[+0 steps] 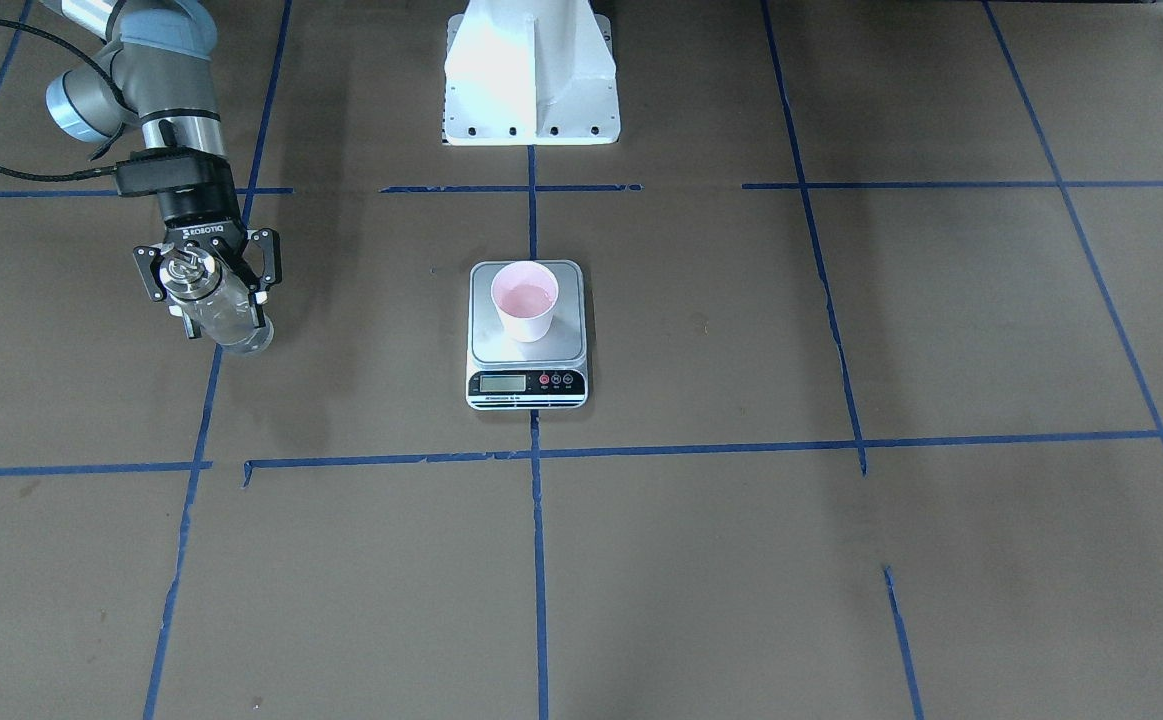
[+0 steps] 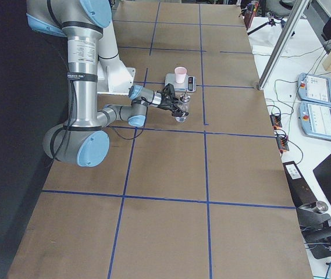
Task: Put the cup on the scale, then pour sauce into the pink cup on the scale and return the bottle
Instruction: 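Carry the dispenser with the right gripper over the pink cup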
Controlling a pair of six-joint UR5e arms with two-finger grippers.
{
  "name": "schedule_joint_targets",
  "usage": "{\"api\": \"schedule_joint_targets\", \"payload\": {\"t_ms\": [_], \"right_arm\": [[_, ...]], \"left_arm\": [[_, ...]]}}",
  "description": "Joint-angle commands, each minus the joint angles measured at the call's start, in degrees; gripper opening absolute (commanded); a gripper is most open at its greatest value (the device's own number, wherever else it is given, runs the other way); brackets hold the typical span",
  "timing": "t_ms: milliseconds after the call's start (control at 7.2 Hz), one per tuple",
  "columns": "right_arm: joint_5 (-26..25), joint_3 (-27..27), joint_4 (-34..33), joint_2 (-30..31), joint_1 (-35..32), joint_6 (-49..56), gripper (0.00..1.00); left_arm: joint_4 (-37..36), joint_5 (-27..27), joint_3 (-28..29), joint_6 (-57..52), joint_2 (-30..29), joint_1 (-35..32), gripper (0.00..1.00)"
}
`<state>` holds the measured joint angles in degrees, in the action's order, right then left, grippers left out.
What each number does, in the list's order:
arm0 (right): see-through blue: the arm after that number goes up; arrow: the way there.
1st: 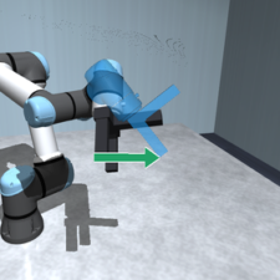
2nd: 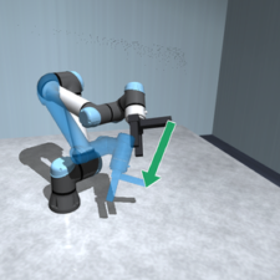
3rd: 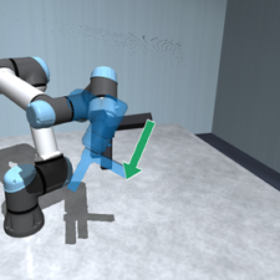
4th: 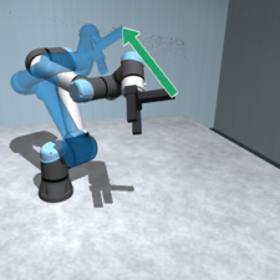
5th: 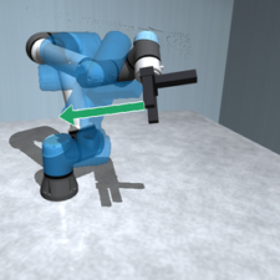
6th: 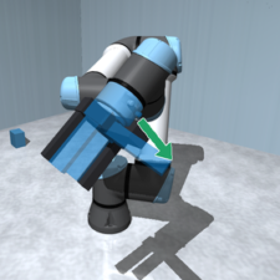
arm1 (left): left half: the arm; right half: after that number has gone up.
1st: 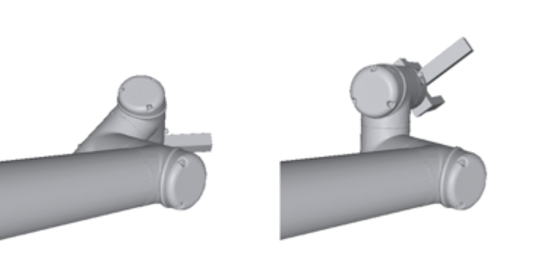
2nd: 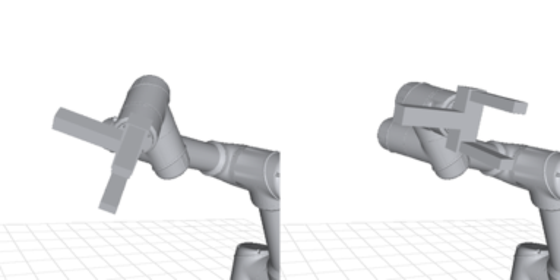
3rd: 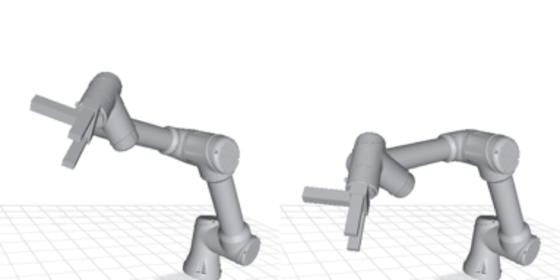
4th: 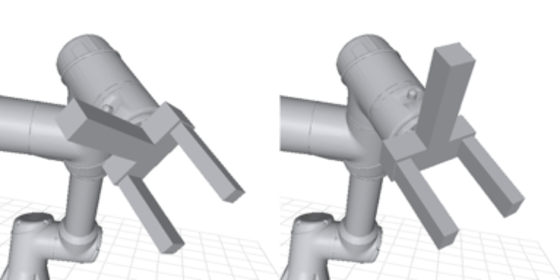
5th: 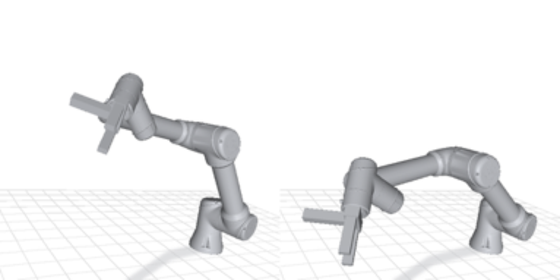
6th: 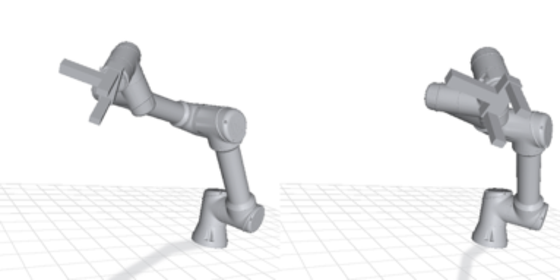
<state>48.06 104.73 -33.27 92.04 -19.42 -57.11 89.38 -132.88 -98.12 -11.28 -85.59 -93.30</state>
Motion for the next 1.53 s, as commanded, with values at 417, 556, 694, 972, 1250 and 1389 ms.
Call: {"api": "schedule_joint_targets", "payload": {"t_ms": [417,556,694,972,1250,1389], "right_arm": [[1.68,0.65,-1.19,-7.22,-3.08,8.94,0.00],[2.12,0.47,-2.14,-7.49,-3.08,8.86,0.00],[2.47,0.56,-7.81,-9.14,-3.17,8.85,0.00],[2.12,0.91,-23.79,-15.37,-2.91,9.12,0.00],[0.73,0.65,-28.60,-19.78,-2.65,24.49,0.00],[-2.85,0.30,-28.96,-19.97,-1.34,28.41,0.00]], "left_arm": [[0.00,-0.01,0.12,-0.05,-0.01,0.05,1.00],[0.00,-0.01,0.12,-0.05,-0.01,0.05,1.00],[0.00,-0.01,0.12,-0.05,-0.01,-0.04,1.00],[0.00,-0.01,0.21,-0.05,-0.01,0.05,1.00],[0.00,-0.01,0.21,-0.05,-0.01,0.05,1.00],[0.00,-0.01,0.21,0.03,-0.01,0.05,1.00]]}}
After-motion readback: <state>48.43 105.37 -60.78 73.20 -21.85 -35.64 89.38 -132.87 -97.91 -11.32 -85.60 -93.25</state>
